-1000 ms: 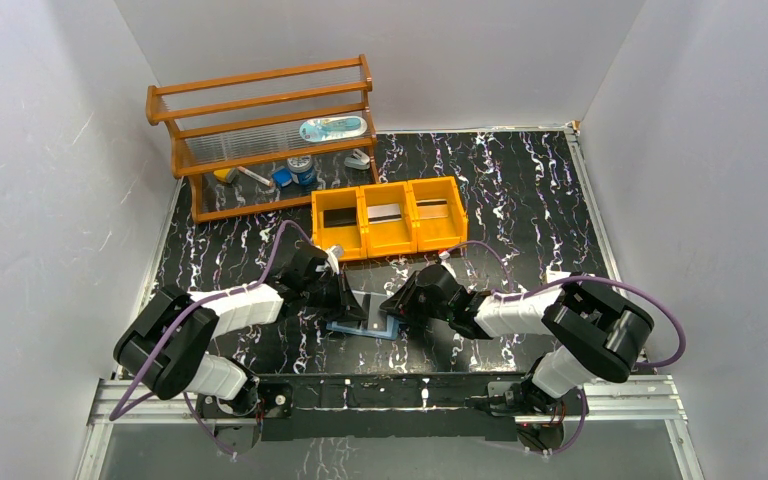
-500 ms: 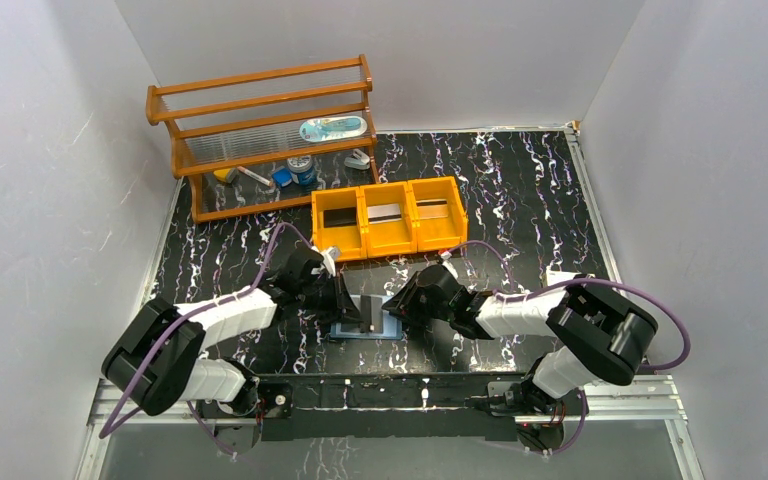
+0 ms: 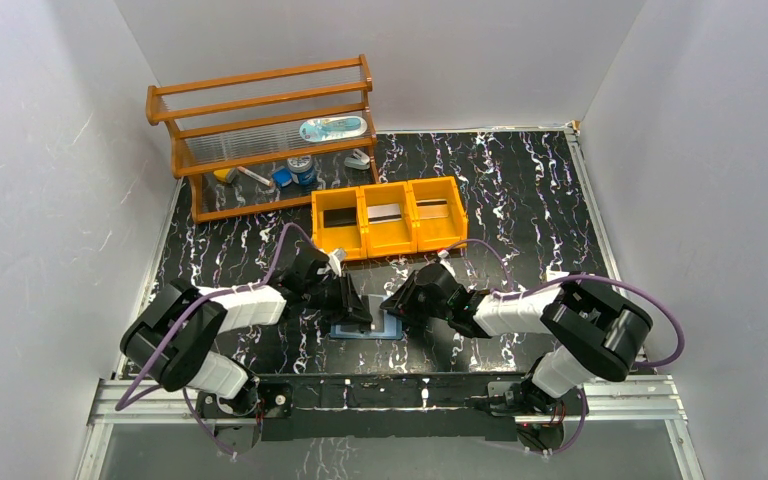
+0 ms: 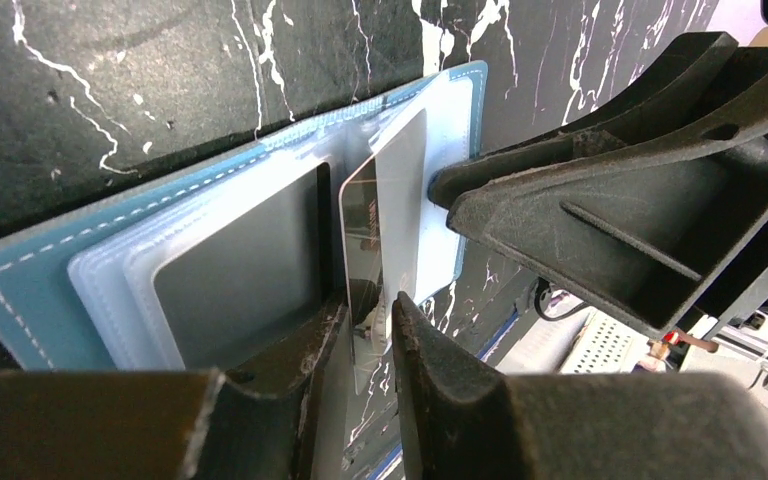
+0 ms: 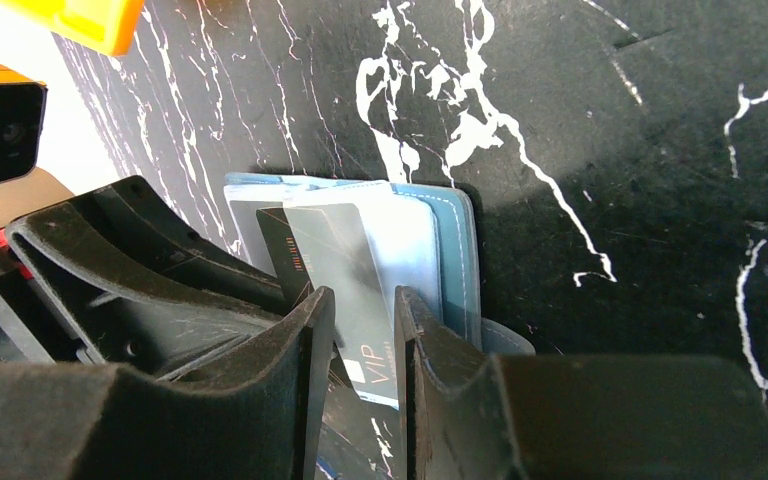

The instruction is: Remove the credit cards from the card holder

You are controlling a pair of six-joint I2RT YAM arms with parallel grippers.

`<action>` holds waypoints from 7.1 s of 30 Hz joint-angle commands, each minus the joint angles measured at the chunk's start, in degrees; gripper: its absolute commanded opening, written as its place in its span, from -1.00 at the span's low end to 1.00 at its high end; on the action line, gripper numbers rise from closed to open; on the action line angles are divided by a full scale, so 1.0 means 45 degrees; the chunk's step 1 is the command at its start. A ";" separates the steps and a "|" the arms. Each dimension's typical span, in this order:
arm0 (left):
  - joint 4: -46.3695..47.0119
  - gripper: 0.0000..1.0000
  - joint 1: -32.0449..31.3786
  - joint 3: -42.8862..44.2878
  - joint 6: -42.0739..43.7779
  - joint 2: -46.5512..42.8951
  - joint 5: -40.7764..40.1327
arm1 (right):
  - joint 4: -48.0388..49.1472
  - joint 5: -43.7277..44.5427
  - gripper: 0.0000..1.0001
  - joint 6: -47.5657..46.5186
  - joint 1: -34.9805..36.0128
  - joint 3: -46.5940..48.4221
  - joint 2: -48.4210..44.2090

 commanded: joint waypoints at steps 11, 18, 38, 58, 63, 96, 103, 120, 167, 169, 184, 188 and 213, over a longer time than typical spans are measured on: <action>-0.1653 -0.93 -0.0024 -0.0109 0.0738 -0.0846 -0.1672 | -0.1823 0.0557 -0.24 -0.0609 -0.0066 -0.0195 0.0607; -0.2370 -1.00 -0.0019 0.0164 0.1098 -0.1536 -0.1788 | -0.1973 0.0677 -0.24 -0.0662 -0.0073 -0.0177 0.0431; -0.3492 -1.00 -0.0019 0.1061 0.1908 -0.1435 -0.1778 | -0.0538 -0.1070 -0.14 -0.3635 0.0633 0.2234 -0.0153; -0.6206 -1.00 -0.0019 0.1997 0.2613 -0.3464 -0.3830 | -0.2509 0.0105 -0.18 -0.2767 0.0617 0.2078 0.0937; -0.6517 -1.00 -0.0019 0.2133 0.2788 -0.3621 -0.4247 | -0.2444 -0.0632 -0.18 -0.3766 0.0618 0.2819 -0.0104; -0.6239 -1.00 -0.0019 0.2014 0.2870 -0.4320 -0.3571 | -0.3205 0.0162 -0.10 -0.3843 0.0735 0.3181 0.0870; -0.7124 -1.00 -0.0019 0.2473 0.2821 -0.5046 -0.4542 | -0.1986 0.0082 0.25 -0.4220 0.0735 0.2200 -0.1067; -0.5273 -1.00 0.3348 0.2949 0.1993 -0.4958 0.1081 | -0.2611 0.2341 0.65 -0.5658 0.0561 0.0990 -0.5112; 0.3440 -1.00 0.3765 -0.0266 -0.1437 -0.5252 0.7263 | 0.7136 -0.6846 -0.46 -0.3175 -0.1910 0.0699 -0.1983; 0.3502 -1.00 0.3761 -0.0292 -0.1509 -0.5280 0.7258 | 0.7372 -0.6986 -0.62 -0.3083 -0.1921 0.0632 -0.1910; -0.4455 0.54 0.3779 0.2727 0.3920 -0.5701 0.4514 | 0.6033 -0.6185 -1.00 -0.3549 -0.1941 0.0494 -0.2535; -0.6281 0.75 0.3772 0.3367 0.4852 -0.6086 0.1951 | 0.4364 -0.5480 -1.00 -0.4203 -0.1941 0.0776 -0.3036; -0.8737 0.97 0.3767 0.3859 0.6161 -0.7753 -0.9978 | -0.5546 -0.1700 -1.00 -0.7889 -0.1558 0.8221 -0.0264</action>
